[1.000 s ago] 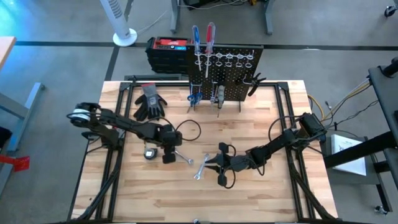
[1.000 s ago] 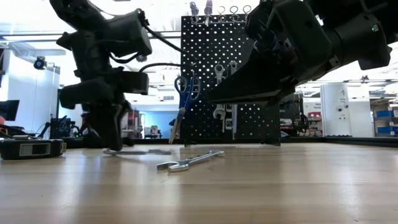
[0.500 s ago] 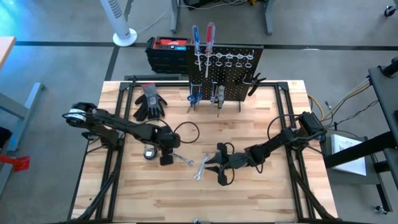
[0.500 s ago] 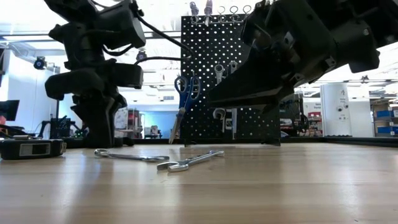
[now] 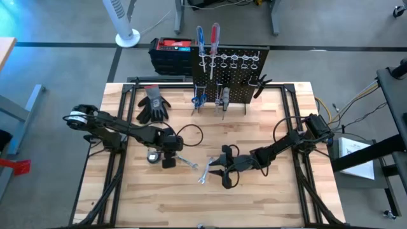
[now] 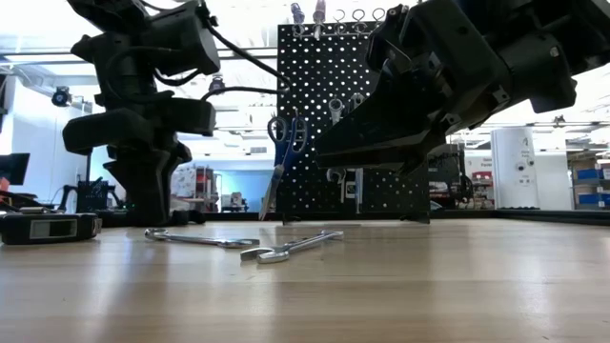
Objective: Hang tools onto peg board
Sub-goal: Hang the right silver wrench on the peg board
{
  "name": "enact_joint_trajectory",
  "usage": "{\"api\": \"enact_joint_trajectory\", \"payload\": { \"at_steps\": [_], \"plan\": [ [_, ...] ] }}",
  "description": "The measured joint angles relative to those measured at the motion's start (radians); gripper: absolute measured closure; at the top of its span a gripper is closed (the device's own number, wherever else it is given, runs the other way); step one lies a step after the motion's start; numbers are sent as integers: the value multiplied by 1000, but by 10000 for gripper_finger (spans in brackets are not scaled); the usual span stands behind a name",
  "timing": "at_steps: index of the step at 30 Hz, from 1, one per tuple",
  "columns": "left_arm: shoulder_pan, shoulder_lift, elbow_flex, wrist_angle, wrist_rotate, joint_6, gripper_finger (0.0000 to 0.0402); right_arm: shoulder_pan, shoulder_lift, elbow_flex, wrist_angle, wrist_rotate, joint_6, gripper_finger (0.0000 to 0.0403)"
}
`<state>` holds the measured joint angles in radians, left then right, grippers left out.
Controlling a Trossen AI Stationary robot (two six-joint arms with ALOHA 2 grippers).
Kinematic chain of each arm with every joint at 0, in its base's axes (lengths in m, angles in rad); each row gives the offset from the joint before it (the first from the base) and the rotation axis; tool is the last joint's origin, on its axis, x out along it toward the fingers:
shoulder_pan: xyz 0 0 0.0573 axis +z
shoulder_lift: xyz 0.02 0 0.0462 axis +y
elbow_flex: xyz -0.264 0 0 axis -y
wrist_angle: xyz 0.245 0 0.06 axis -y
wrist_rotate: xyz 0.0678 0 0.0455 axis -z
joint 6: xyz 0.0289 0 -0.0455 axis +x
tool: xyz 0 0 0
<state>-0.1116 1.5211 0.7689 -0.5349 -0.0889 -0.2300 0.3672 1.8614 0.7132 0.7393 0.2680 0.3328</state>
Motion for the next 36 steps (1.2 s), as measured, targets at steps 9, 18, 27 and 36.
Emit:
{"api": "enact_joint_trajectory", "payload": {
  "at_steps": [9, 18, 27, 36],
  "plan": [
    [0, 49, 2, 17, -9, -37, 352, -2, 0, 0, 58, 0, 38, 256],
    [-1, 76, 4, 15, -4, -79, 352, -6, 1, 10, 51, 2, 88, 256],
    [-4, 25, 18, -59, -32, -135, 352, -7, 1, 13, 50, 20, 62, 229],
    [-32, -67, 52, -24, -34, -42, 352, -8, 1, 13, 28, 20, 62, 208]
  ]
}}
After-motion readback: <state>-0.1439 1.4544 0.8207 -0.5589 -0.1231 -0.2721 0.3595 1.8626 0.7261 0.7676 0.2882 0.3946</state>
